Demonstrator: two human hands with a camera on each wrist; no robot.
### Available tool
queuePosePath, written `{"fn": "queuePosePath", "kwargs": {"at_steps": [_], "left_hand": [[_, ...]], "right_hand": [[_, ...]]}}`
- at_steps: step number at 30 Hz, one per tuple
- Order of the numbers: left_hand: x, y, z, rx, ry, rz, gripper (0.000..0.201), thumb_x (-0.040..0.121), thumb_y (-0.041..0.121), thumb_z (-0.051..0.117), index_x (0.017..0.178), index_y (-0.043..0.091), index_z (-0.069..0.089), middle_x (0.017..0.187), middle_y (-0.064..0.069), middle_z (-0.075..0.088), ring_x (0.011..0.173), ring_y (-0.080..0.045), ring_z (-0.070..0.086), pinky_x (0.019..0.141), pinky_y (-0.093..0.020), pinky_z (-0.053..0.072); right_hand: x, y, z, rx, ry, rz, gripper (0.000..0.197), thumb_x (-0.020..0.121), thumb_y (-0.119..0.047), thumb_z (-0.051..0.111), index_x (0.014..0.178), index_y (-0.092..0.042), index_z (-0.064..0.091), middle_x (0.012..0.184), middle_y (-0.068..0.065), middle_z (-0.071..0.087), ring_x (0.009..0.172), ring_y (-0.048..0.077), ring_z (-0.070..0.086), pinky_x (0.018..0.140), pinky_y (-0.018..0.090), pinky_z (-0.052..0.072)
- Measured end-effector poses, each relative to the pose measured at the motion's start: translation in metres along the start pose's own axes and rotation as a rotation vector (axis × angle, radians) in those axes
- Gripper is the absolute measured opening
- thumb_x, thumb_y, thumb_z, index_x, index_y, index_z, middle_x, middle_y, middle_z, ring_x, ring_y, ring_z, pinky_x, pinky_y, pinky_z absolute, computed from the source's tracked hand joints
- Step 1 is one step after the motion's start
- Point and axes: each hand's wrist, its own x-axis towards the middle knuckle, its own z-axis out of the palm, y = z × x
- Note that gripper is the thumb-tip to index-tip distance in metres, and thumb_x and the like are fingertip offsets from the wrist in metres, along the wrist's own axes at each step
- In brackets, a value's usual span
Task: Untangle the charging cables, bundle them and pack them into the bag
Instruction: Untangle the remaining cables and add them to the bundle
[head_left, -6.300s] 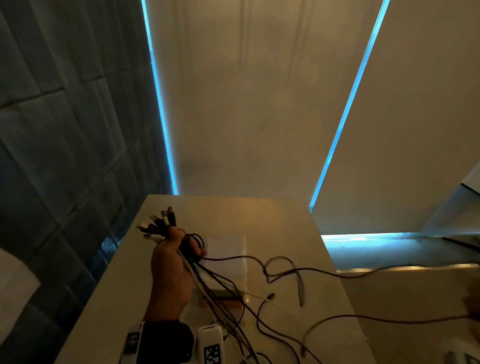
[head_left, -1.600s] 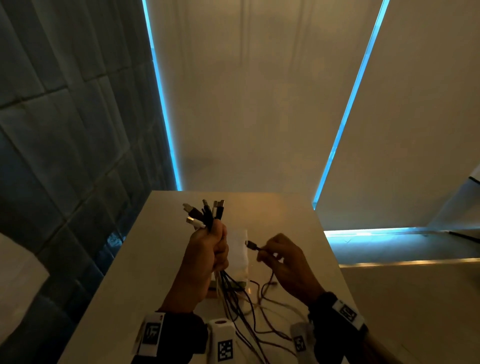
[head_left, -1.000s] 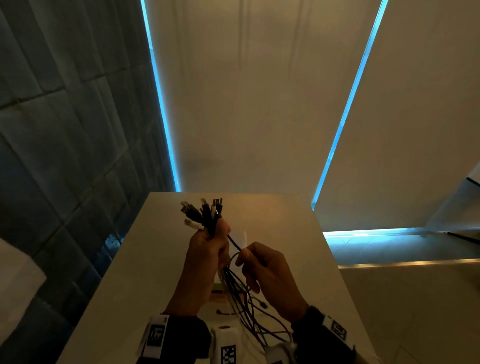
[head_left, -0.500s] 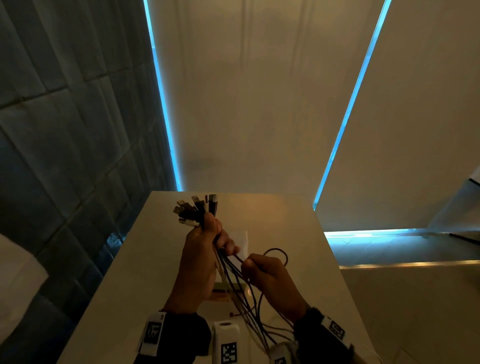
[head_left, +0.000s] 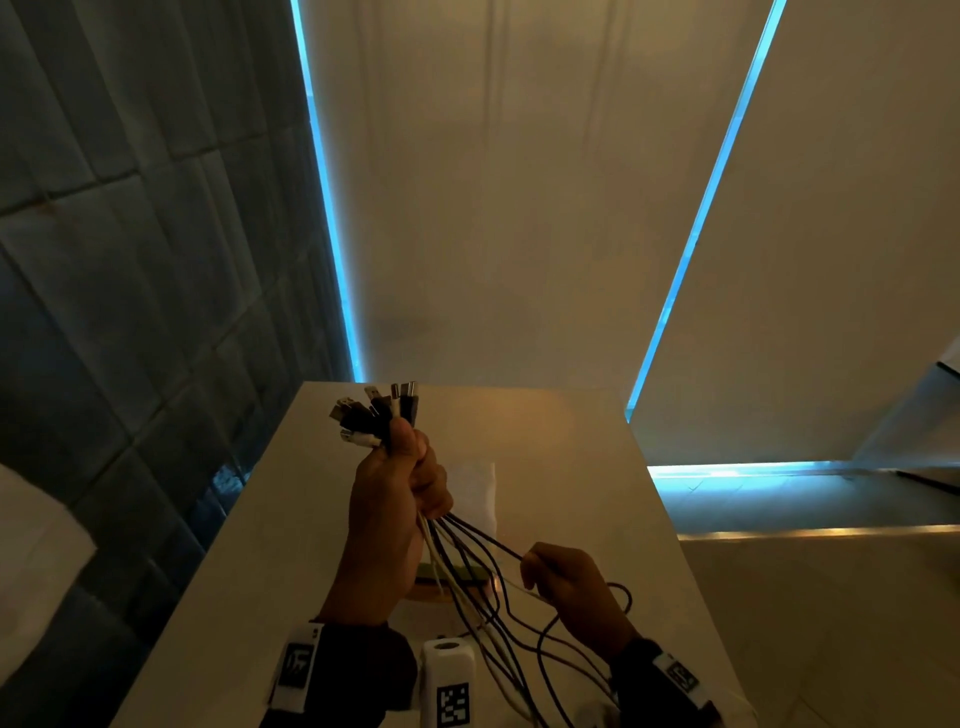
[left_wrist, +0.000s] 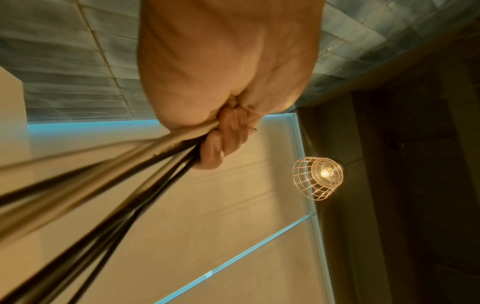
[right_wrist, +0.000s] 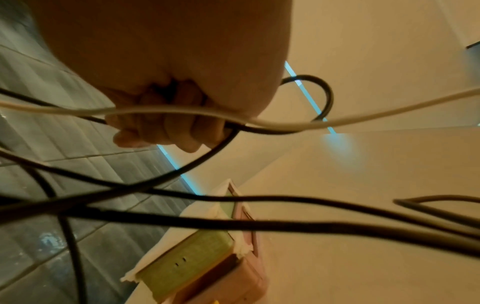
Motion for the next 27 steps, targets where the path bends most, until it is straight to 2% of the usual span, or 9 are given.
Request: {"fn": "queuePosePath", "kwargs": {"at_steps": [6, 10, 14, 16, 18, 21, 23, 25, 27], "left_hand": [[-0.001, 0.002, 0.002, -0.013, -0.012, -0.017, 0.040, 0.096, 0.039, 0.034, 0.066, 0.013, 0.036, 0.049, 0.006, 0.026, 0.039, -0.007, 0.018, 0.043, -0.021, 0.016], [0.000, 0.003, 0.001, 0.026, -0.043, -0.100, 0.040, 0.093, 0.042, 0.037, 0.066, 0.013, 0.038, 0.048, 0.006, 0.026, 0.038, -0.006, 0.018, 0.041, -0.019, 0.015], [-0.001, 0.002, -0.001, 0.131, -0.039, -0.149, 0.039, 0.091, 0.043, 0.039, 0.066, 0.013, 0.038, 0.047, 0.004, 0.031, 0.037, -0.008, 0.020, 0.040, -0.020, 0.015], [-0.002, -0.002, 0.000, 0.186, -0.009, -0.165, 0.039, 0.093, 0.043, 0.038, 0.069, 0.012, 0.040, 0.049, 0.000, 0.042, 0.036, -0.010, 0.028, 0.038, -0.020, 0.021], [-0.004, -0.004, 0.001, 0.225, 0.023, -0.181, 0.038, 0.098, 0.038, 0.036, 0.072, 0.011, 0.043, 0.056, -0.007, 0.058, 0.042, -0.015, 0.044, 0.039, -0.022, 0.031], [-0.006, -0.002, 0.005, 0.252, 0.007, -0.191, 0.040, 0.101, 0.037, 0.032, 0.087, 0.007, 0.054, 0.084, -0.016, 0.073, 0.068, -0.027, 0.066, 0.055, -0.032, 0.049], [-0.007, 0.000, 0.008, 0.194, -0.037, -0.185, 0.042, 0.099, 0.038, 0.031, 0.096, 0.005, 0.056, 0.099, -0.019, 0.072, 0.086, -0.031, 0.070, 0.070, -0.040, 0.056], [-0.009, 0.005, 0.010, 0.046, -0.076, -0.180, 0.041, 0.094, 0.041, 0.034, 0.083, 0.006, 0.052, 0.099, -0.022, 0.071, 0.091, -0.033, 0.069, 0.075, -0.042, 0.058], [-0.012, 0.010, 0.010, -0.067, -0.097, -0.177, 0.039, 0.092, 0.041, 0.036, 0.073, 0.008, 0.046, 0.088, -0.022, 0.070, 0.084, -0.035, 0.069, 0.071, -0.040, 0.059]], "right_hand": [[-0.006, 0.023, 0.004, -0.005, -0.012, 0.086, 0.033, 0.088, -0.044, 0.051, 0.058, -0.031, 0.054, 0.055, -0.008, 0.044, 0.054, 0.002, 0.041, 0.057, 0.021, 0.035], [-0.003, 0.018, 0.005, -0.068, 0.053, 0.114, 0.040, 0.095, -0.025, 0.056, 0.055, -0.032, 0.057, 0.050, -0.009, 0.047, 0.051, 0.002, 0.044, 0.057, 0.023, 0.036], [0.008, -0.036, -0.006, 0.091, 0.195, 0.066, 0.035, 0.097, -0.020, 0.055, 0.063, -0.014, 0.061, 0.050, -0.008, 0.045, 0.048, 0.003, 0.039, 0.052, 0.021, 0.032], [0.012, -0.071, -0.012, 0.202, 0.182, -0.013, 0.034, 0.096, -0.024, 0.054, 0.067, -0.008, 0.059, 0.051, -0.009, 0.041, 0.047, 0.005, 0.034, 0.048, 0.018, 0.029], [0.014, -0.099, -0.015, 0.259, 0.134, -0.096, 0.033, 0.093, -0.030, 0.055, 0.068, -0.008, 0.059, 0.051, -0.011, 0.041, 0.047, 0.004, 0.034, 0.047, 0.017, 0.029], [0.013, -0.124, -0.013, 0.301, 0.027, -0.171, 0.032, 0.088, -0.039, 0.055, 0.068, -0.015, 0.061, 0.051, -0.011, 0.045, 0.048, 0.001, 0.037, 0.049, 0.015, 0.031], [0.011, -0.129, -0.012, 0.320, -0.044, -0.186, 0.034, 0.085, -0.040, 0.054, 0.068, -0.012, 0.061, 0.051, -0.012, 0.048, 0.048, 0.000, 0.037, 0.049, 0.013, 0.031], [0.009, -0.127, -0.011, 0.340, -0.086, -0.176, 0.034, 0.086, -0.037, 0.056, 0.069, -0.008, 0.060, 0.051, -0.012, 0.045, 0.048, 0.001, 0.034, 0.049, 0.013, 0.029], [0.008, -0.122, -0.012, 0.340, -0.086, -0.155, 0.031, 0.089, -0.032, 0.057, 0.069, -0.009, 0.061, 0.054, -0.010, 0.041, 0.048, 0.003, 0.033, 0.049, 0.014, 0.028]]}}
